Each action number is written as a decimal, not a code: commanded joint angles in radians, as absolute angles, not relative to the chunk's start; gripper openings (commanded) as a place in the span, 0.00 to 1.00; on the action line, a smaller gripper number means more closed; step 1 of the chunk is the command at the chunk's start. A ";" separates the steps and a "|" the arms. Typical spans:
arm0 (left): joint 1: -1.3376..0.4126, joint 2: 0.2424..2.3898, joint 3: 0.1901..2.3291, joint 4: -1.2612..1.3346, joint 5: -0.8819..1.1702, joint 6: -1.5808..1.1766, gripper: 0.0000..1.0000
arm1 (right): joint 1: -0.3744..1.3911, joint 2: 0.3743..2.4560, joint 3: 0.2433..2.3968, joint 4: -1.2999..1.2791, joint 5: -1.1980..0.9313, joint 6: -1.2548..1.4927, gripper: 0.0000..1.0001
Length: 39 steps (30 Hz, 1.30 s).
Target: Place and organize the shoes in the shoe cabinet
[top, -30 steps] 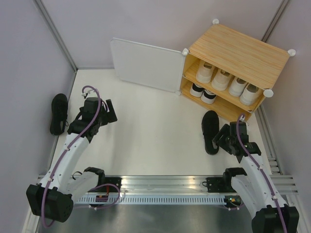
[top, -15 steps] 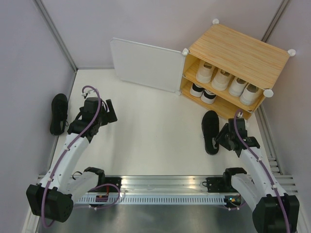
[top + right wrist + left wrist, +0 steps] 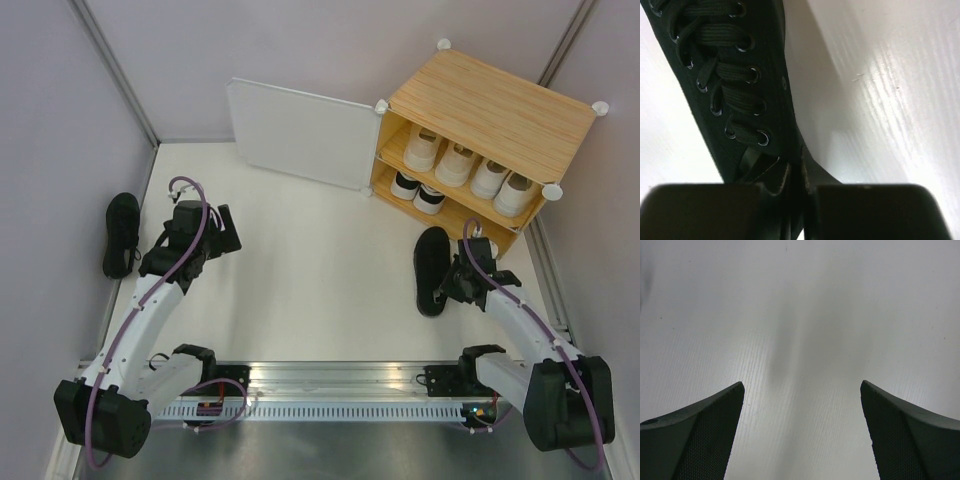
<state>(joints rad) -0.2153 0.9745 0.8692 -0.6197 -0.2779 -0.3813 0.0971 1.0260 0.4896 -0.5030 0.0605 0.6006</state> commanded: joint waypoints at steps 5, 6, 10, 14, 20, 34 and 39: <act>-0.212 0.968 0.877 -0.607 -0.264 -0.362 1.00 | 0.107 0.898 0.541 -0.514 0.104 0.661 0.01; -0.212 0.968 0.877 -0.607 -0.264 -0.362 1.00 | 0.107 0.865 0.552 -0.532 0.116 0.667 0.01; -0.213 0.966 0.877 -0.607 -0.261 -0.362 1.00 | 0.107 0.813 0.623 -0.609 0.170 0.695 0.01; -0.213 0.968 0.877 -0.606 -0.261 -0.362 1.00 | 0.107 0.808 0.669 -0.575 0.207 0.722 0.01; -0.213 0.971 0.876 -0.607 -0.262 -0.362 1.00 | 0.106 0.952 0.721 -0.442 0.270 0.727 0.01; -0.213 0.977 0.877 -0.604 -0.249 -0.362 1.00 | 0.055 1.276 0.804 -0.227 0.322 0.735 0.01; -0.213 0.977 0.877 -0.606 -0.252 -0.362 1.00 | 0.054 1.439 0.906 -0.209 0.210 0.680 0.01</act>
